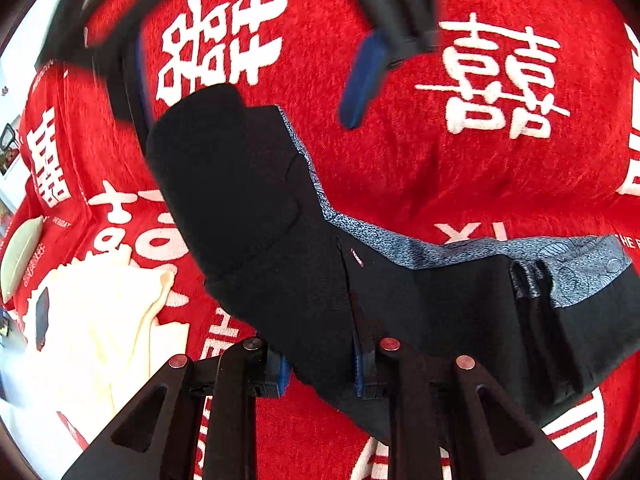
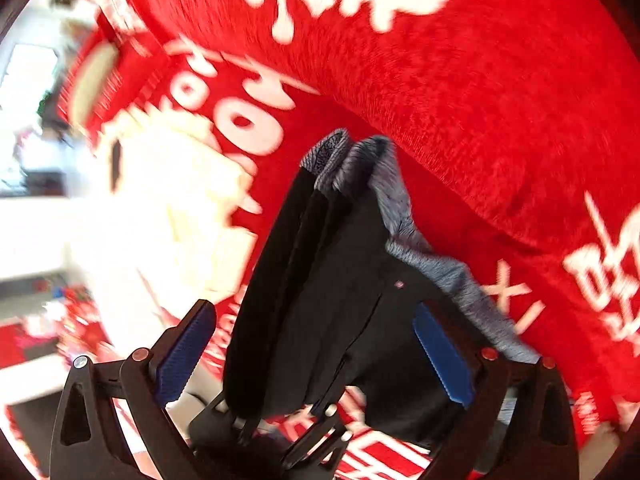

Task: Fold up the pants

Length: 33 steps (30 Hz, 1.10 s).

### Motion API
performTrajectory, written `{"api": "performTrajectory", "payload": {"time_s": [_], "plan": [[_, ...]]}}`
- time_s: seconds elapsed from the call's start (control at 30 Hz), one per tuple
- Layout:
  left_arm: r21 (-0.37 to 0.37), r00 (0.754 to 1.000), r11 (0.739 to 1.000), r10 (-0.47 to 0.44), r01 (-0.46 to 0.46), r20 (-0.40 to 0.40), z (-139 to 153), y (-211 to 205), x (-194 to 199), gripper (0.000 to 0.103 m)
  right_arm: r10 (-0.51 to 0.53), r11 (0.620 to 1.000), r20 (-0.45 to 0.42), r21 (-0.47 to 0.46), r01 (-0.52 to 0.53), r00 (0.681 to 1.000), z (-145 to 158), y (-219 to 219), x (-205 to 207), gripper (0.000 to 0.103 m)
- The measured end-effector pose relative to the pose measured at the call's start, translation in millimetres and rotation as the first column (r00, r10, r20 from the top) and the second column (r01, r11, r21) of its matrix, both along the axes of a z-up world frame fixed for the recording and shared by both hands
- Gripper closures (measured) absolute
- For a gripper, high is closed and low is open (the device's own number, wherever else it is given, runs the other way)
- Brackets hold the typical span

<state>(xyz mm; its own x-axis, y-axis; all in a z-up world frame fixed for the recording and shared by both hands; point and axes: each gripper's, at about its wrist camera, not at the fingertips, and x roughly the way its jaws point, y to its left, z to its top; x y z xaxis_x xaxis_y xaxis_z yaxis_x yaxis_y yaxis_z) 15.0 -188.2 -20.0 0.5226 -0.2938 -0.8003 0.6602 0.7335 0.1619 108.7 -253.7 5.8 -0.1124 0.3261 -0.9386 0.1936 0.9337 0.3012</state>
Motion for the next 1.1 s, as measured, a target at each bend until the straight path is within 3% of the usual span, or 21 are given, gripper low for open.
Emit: {"api": "performTrajectory", "payload": {"time_s": [0.07, 0.13, 0.17, 0.2, 0.23, 0.27, 0.43, 0.63, 0.83, 1.1], "plan": [[0.001, 1.000, 1.000, -0.010, 0.010, 0.011, 3, -1, -5, 0.079, 0.063, 0.996, -0.029, -0.069, -0.065, 0.998, -8, 12, 8, 0.003], [0.004, 1.000, 1.000, -0.021, 0.021, 0.023, 3, -4, -10, 0.079, 0.099, 0.991, -0.056, -0.081, -0.104, 0.993, -15, 17, 8, 0.004], [0.003, 0.999, 1.000, -0.025, 0.025, 0.026, 4, -4, -11, 0.079, 0.103, 0.990, -0.068, -0.089, -0.109, 0.992, -17, 16, 7, 0.019], [0.004, 0.999, 1.000, -0.027, 0.027, 0.025, 3, -7, -12, 0.079, 0.105, 0.989, -0.075, -0.094, -0.112, 0.992, -17, 16, 5, 0.059], [0.004, 1.000, 1.000, -0.026, 0.026, 0.012, 3, -7, -12, 0.079, 0.101, 0.990, -0.081, -0.093, -0.108, 0.992, -19, 14, 2, 0.074], [0.002, 1.000, 1.000, -0.025, 0.025, 0.008, 4, -7, -12, 0.079, 0.082, 0.992, -0.075, -0.090, -0.089, 0.994, -19, 10, -1, 0.077], [-0.026, 0.998, 0.998, -0.056, 0.057, 0.038, 26, -11, -19, 0.079, -0.021, 0.999, 0.069, -0.023, 0.023, 0.997, 5, -16, -20, 0.082], [-0.037, 0.987, 0.989, -0.142, 0.145, 0.070, 58, -27, -47, 0.079, -0.141, 0.987, 0.219, 0.102, 0.122, 0.965, 46, -54, -59, 0.085], [-0.007, 0.955, 0.960, -0.278, 0.280, 0.104, 79, -60, -90, 0.079, -0.277, 0.954, 0.333, 0.205, 0.218, 0.901, 76, -107, -127, 0.085], [0.044, 0.881, 0.885, -0.465, 0.463, 0.094, 77, -119, -168, 0.079, -0.523, 0.849, 0.371, 0.307, 0.430, 0.767, 77, -193, -247, 0.085]]}}
